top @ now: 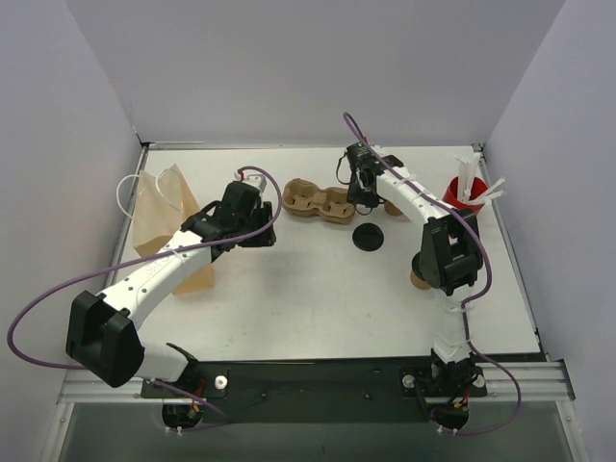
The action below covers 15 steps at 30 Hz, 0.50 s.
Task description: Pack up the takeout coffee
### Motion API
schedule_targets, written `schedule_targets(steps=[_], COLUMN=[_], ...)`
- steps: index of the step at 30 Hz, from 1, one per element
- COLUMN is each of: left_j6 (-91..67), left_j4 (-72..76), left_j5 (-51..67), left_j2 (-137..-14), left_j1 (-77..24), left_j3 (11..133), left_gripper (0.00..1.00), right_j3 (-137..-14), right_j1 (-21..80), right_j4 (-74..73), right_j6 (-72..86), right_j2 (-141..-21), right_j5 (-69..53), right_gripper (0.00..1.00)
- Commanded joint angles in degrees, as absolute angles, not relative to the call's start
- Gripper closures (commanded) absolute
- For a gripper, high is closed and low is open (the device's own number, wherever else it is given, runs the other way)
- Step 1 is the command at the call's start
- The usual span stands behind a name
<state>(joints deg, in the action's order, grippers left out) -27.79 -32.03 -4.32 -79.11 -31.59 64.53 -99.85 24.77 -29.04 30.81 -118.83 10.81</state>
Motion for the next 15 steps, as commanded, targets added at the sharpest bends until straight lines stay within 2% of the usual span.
schedule_targets(steps=[1,15], left_j6=[-27.42,-27.42], left_j4=[-31.46,-31.82], left_j5=[-4.92,-4.66], left_j2=[-78.13,-81.47], left_j1=[-31.2,-31.2], left_j3=[65.48,68.64], left_gripper=[0.49,0.49], right_j3=[-103.27,-105.38], right_j1=[23.56,24.17], right_j4=[-27.6,-26.98], right_j6=[29.27,28.92], right_j2=[-119.62,-123.13], right_j5=[8.44,7.03], right_gripper=[0.68,0.68])
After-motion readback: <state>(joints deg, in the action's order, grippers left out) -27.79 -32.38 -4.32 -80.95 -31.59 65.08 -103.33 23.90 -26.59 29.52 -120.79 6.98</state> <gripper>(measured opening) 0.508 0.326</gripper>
